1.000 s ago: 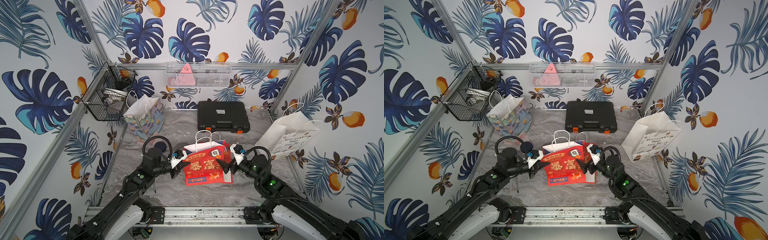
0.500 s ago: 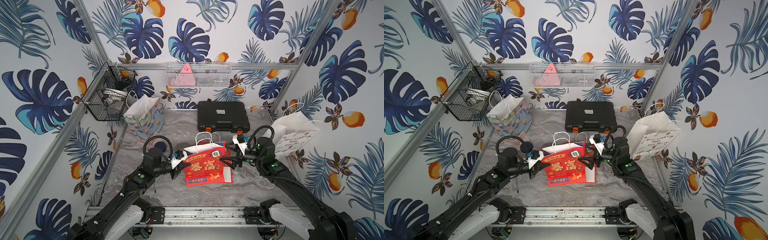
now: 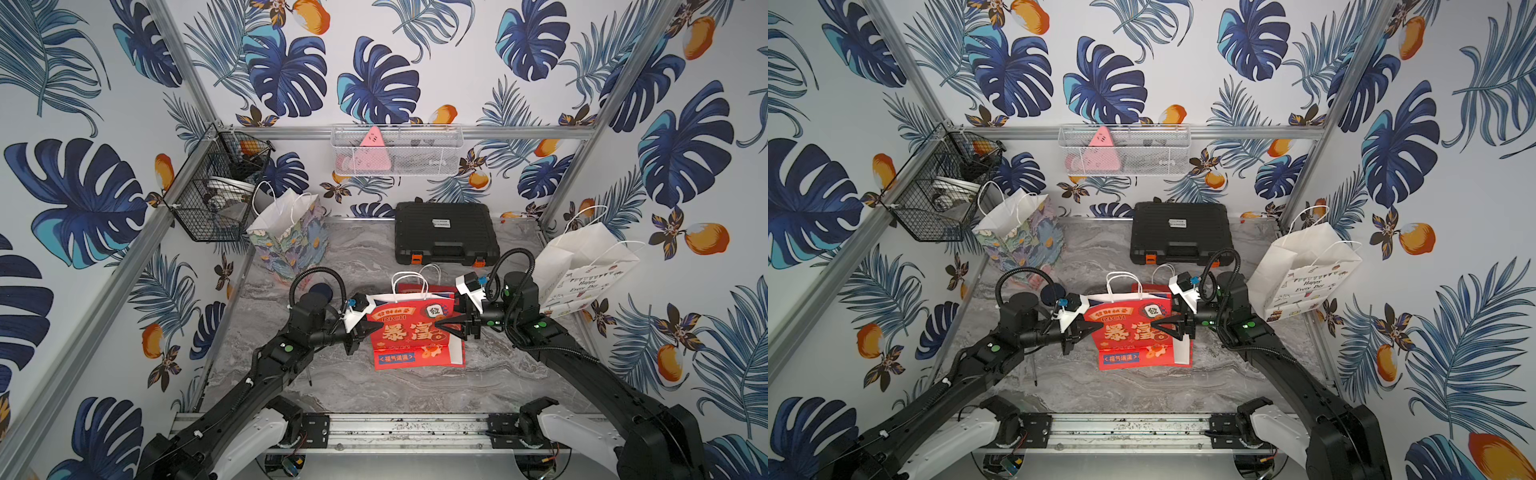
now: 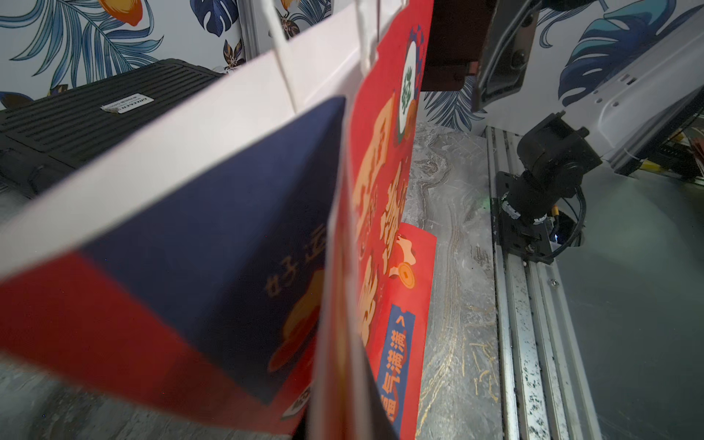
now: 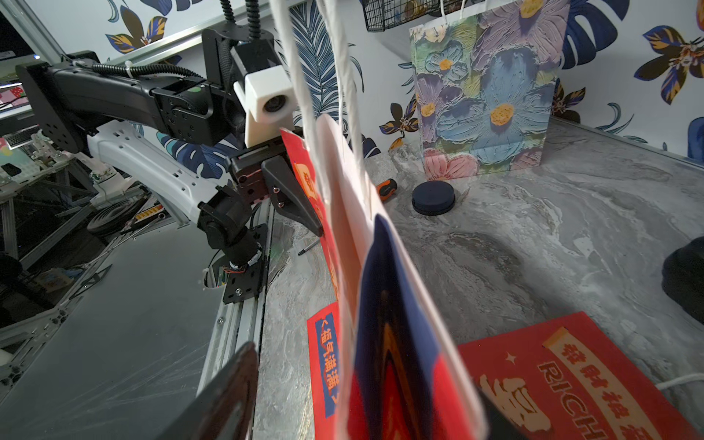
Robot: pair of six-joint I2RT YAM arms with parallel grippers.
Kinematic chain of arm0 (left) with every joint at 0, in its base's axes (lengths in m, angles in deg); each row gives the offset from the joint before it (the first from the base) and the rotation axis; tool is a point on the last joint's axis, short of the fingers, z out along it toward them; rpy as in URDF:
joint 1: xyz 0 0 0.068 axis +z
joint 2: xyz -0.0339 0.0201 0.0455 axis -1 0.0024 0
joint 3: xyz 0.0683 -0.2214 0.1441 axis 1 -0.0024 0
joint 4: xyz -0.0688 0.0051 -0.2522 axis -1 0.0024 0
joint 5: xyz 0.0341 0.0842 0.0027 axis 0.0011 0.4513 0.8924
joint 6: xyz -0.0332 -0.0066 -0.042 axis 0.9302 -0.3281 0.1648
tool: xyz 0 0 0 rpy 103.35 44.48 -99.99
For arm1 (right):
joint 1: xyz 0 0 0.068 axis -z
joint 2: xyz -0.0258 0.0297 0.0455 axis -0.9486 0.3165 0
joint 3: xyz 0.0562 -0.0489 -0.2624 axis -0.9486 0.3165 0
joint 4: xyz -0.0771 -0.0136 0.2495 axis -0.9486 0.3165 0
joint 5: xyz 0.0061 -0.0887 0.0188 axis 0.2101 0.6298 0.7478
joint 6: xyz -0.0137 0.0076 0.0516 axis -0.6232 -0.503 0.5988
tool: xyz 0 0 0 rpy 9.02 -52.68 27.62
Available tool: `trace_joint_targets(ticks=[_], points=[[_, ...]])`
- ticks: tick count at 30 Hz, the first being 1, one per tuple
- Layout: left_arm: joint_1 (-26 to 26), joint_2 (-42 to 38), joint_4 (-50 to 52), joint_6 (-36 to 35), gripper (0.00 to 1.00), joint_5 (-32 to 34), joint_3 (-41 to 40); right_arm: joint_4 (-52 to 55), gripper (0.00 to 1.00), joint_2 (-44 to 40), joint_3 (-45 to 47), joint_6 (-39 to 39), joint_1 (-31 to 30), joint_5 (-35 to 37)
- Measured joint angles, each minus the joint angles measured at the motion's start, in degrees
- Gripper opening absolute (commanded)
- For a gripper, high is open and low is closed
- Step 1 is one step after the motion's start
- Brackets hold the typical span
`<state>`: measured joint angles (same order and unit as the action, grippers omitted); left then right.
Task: Put away the paper bag
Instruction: Press the paper bag.
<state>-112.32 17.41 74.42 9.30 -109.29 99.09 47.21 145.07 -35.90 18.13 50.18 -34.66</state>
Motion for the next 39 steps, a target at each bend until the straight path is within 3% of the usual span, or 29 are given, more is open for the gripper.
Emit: trace_joint_targets(ticks=[6, 12, 19, 21, 23, 26, 28, 34, 39], points=[[0.0, 0.6, -0.7, 1.6, 0.00, 1.6, 0.0, 0.0, 0.41, 0.1, 0.0, -0.4, -0.7, 1.4], [0.0, 1.0, -0.7, 1.7, 0.08, 2.3, 0.0, 0.0, 0.29, 0.7, -0.3, -0.4, -0.8, 1.7], [0.0, 0.8, -0.7, 1.8, 0.16, 3.3, 0.1, -0.9, 0.00, 1.4, -0.7, -0.3, -0.8, 1.9], [0.0, 0.5, -0.6, 1.9, 0.22, 3.5, 0.1, -1.0, 0.00, 1.5, -0.8, -0.4, -0.8, 1.8], [0.0, -0.3, 0.0, 1.9, 0.36, 3.8, 0.2, -1.3, 0.00, 1.4, -1.0, -0.4, -0.8, 1.7], [0.0, -2.6, 2.0, 1.9, 0.66, 5.4, 0.7, -1.3, 0.00, 0.4, -1.3, -0.4, -0.9, 1.7], [0.0, -5.5, 3.8, 2.2, 0.98, 7.1, 1.1, -0.9, 0.00, -1.1, -1.8, -0.5, -0.9, 1.7], [0.2, -13.8, 10.1, 3.0, 0.99, 13.0, 3.9, 5.6, 0.00, -6.7, -4.6, -3.0, -0.9, 2.4], [0.2, -13.3, 12.0, 3.1, 0.99, 11.3, 7.6, 12.7, 0.00, -9.2, -6.9, -4.4, -1.4, 1.2]])
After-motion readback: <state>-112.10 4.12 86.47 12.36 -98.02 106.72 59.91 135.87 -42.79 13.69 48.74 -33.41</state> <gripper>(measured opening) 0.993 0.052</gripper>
